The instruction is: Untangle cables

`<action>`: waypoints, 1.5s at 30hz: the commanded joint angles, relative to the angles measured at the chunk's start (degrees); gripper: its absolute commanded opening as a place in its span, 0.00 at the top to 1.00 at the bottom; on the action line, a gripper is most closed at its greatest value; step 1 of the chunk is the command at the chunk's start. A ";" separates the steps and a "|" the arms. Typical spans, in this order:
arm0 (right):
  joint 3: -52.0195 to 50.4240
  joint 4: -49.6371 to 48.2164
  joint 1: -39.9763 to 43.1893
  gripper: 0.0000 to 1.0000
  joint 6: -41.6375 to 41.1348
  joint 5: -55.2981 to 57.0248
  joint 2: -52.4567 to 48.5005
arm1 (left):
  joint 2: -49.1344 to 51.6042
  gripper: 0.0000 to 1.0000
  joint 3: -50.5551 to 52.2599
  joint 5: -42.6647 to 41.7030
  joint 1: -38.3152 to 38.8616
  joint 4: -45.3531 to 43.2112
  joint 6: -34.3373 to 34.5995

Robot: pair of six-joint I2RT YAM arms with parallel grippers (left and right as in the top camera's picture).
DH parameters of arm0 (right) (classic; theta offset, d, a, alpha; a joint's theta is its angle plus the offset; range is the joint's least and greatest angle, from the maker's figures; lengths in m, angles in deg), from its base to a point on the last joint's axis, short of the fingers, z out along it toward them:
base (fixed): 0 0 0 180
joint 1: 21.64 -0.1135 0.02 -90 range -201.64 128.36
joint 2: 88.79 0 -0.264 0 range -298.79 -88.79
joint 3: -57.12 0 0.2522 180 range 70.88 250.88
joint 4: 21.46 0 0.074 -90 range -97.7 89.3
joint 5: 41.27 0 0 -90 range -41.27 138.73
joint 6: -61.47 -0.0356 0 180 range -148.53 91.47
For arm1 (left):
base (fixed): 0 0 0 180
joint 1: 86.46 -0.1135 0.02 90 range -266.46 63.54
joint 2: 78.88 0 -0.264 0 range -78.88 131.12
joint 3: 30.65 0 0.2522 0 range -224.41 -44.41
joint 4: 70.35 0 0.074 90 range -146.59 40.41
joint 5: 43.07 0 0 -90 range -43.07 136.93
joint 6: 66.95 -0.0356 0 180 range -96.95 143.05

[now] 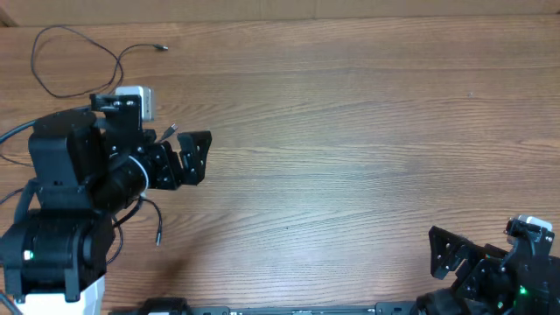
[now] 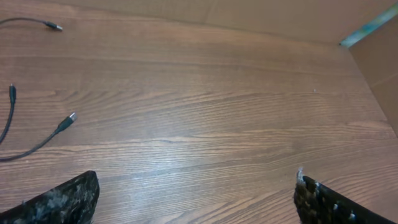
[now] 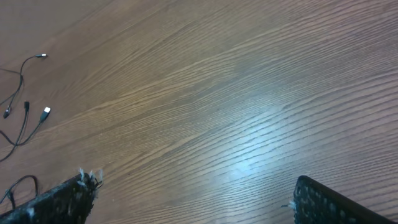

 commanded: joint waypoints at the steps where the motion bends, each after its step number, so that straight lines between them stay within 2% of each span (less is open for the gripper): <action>1: -0.11 -0.13 -0.39 0.00 -0.15 0.20 0.04 | 2.05 0.00 -0.55 0.61 0.15 -0.02 -1.25; 4: -0.52 -1.70 -0.04 0.00 -0.09 1.46 0.52 | 3.89 0.00 -0.55 0.59 0.15 -0.02 -1.25; 6: -1.84 -6.51 1.18 0.00 3.08 1.75 1.84 | 5.09 0.00 -0.55 0.61 0.15 -0.02 -1.25; 9: -8.48 -20.87 3.48 0.00 18.73 -3.65 5.92 | 7.85 0.00 -0.55 0.61 0.15 -0.02 -1.25; 11: -13.35 -26.08 5.33 0.00 22.77 -6.49 8.74 | 9.53 0.00 -0.55 0.61 0.15 -0.02 -1.25; 16: -29.20 -38.60 10.67 0.00 22.91 -6.47 17.07 | 15.61 0.00 -0.55 0.61 0.15 -0.02 -1.25; 20: -39.21 -46.99 11.85 0.00 23.17 -6.49 22.25 | 19.98 0.00 -0.55 0.61 0.15 -0.02 -1.25; 24: -48.30 -56.48 11.85 0.00 27.78 -8.31 27.32 | 24.59 0.00 -0.55 0.61 0.15 -0.04 -1.25; 28: -54.71 -65.40 12.22 0.00 29.33 -9.07 27.80 | 29.40 0.00 -0.55 0.61 0.15 -0.04 -1.25; 29: -57.66 -70.10 12.55 0.00 29.35 -9.09 27.80 | 31.58 0.00 -0.55 0.61 0.15 -0.07 -1.25; 34: -64.67 -80.35 13.31 0.00 30.10 -11.47 27.80 | 37.18 0.00 -0.55 0.61 0.15 -0.07 -1.25; 43: -68.11 -83.91 13.35 0.00 31.95 -12.50 27.80 | 49.62 0.00 -0.55 0.61 0.11 -0.74 -1.25; 45: -68.11 -85.85 13.53 0.00 35.69 -13.90 27.80 | 51.28 0.00 -0.55 0.61 0.11 -0.76 -1.25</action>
